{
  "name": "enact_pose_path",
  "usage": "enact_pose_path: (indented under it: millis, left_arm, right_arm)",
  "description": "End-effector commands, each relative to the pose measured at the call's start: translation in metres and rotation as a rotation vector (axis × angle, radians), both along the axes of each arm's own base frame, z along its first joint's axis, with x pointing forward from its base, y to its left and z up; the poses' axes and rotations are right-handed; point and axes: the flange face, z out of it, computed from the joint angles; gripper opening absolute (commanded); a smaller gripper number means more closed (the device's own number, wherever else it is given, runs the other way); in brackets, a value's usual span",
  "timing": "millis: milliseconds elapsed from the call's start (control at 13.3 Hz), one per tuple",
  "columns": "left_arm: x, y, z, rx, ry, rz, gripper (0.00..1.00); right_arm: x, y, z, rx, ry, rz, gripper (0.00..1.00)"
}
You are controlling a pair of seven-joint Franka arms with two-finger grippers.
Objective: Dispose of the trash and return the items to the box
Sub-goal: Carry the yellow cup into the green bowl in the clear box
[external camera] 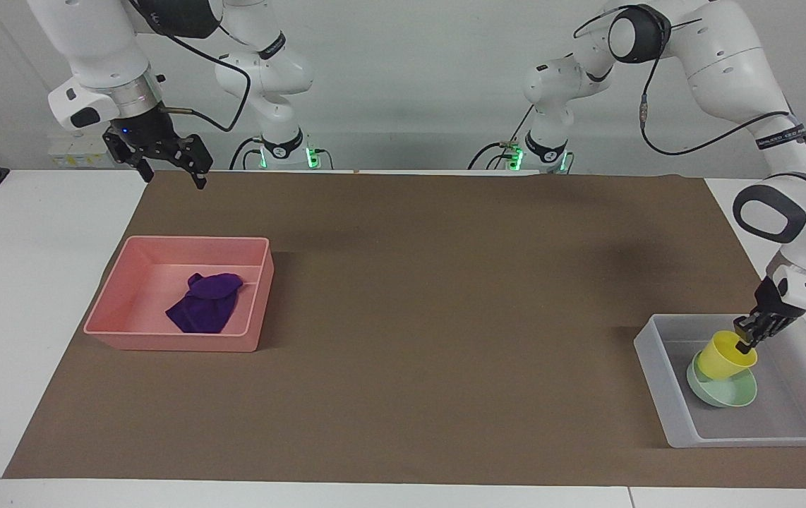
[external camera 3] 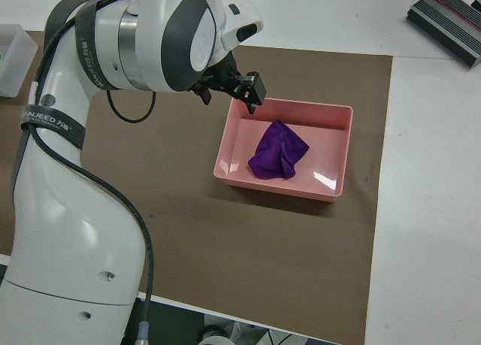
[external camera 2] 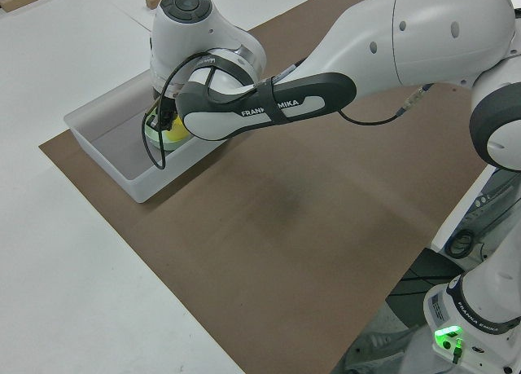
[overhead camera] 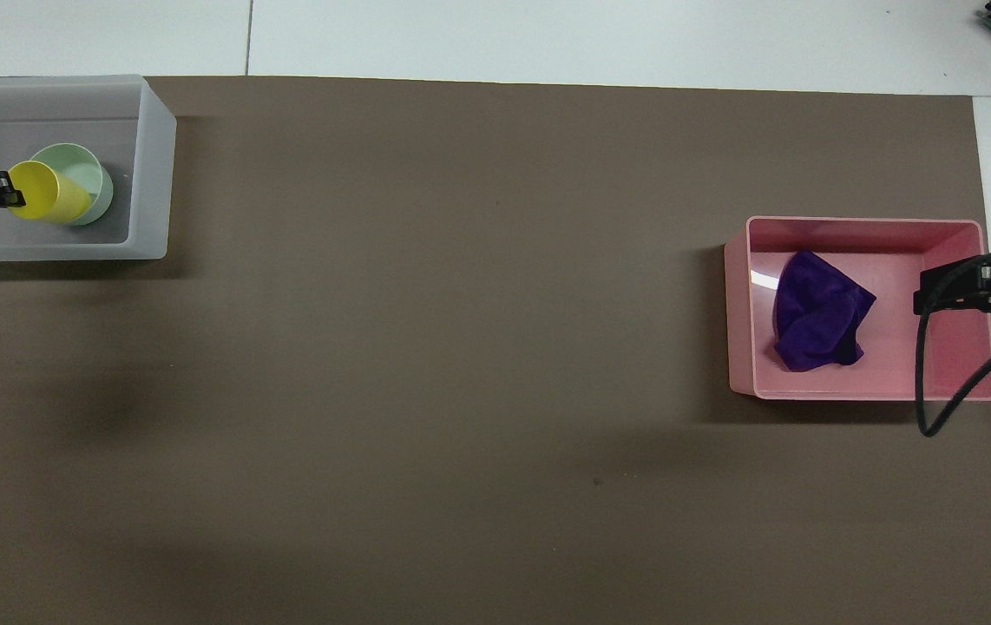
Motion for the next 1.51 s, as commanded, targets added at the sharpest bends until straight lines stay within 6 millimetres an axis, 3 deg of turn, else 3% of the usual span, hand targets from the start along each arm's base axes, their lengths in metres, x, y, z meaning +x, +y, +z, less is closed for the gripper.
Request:
enact_pose_path:
  millis: [0,151,226,302,377,452,528,829,980,1206,1433]
  left_arm:
    - [-0.004,0.001,-0.005,-0.006,-0.017,-0.004,0.0]
    - [-0.003,0.001,-0.005,-0.002,-0.025,-0.005,0.0]
    - [-0.003,0.001,-0.005,-0.002,-0.025,-0.003,0.06]
    - [-0.004,0.002,-0.005,-0.002,-0.025,-0.002,0.25]
    - [-0.004,0.003,-0.005,-0.002,-0.025,0.0,0.61]
    - [-0.004,0.003,-0.005,-0.002,-0.024,0.001,0.85]
    - [-0.003,0.003,-0.004,0.0,-0.026,-0.003,1.0]
    - [-0.002,-0.007,0.017,0.024,-0.043,-0.061,1.0]
    - [-0.006,-0.018,0.038,0.035,-0.051,-0.116,1.0]
    - [-0.013,-0.052,0.071,0.023,-0.02,-0.206,1.0]
    - [-0.031,-0.09,0.088,-0.006,0.047,-0.274,1.0]
  right_arm:
    - [-0.006,-0.001,-0.001,0.002,0.009,0.008,1.0]
    - [-0.006,-0.001,0.0,0.001,0.007,0.008,1.0]
    - [-0.006,-0.001,0.0,0.003,0.007,0.008,1.0]
    - [-0.006,0.0,0.0,0.003,0.007,0.01,1.0]
    - [-0.006,0.0,-0.001,0.003,0.009,0.01,1.0]
    - [-0.006,-0.001,-0.001,0.002,0.009,0.008,1.0]
    - [-0.006,-0.001,0.0,0.003,0.007,0.008,1.0]
    - [-0.006,0.0,0.0,0.003,0.006,0.01,1.0]
    - [-0.006,-0.001,0.0,0.001,0.006,0.01,1.0]
    - [-0.006,-0.001,0.0,0.003,0.006,0.01,1.0]
    - [-0.006,-0.001,0.0,0.003,0.006,0.01,1.0]
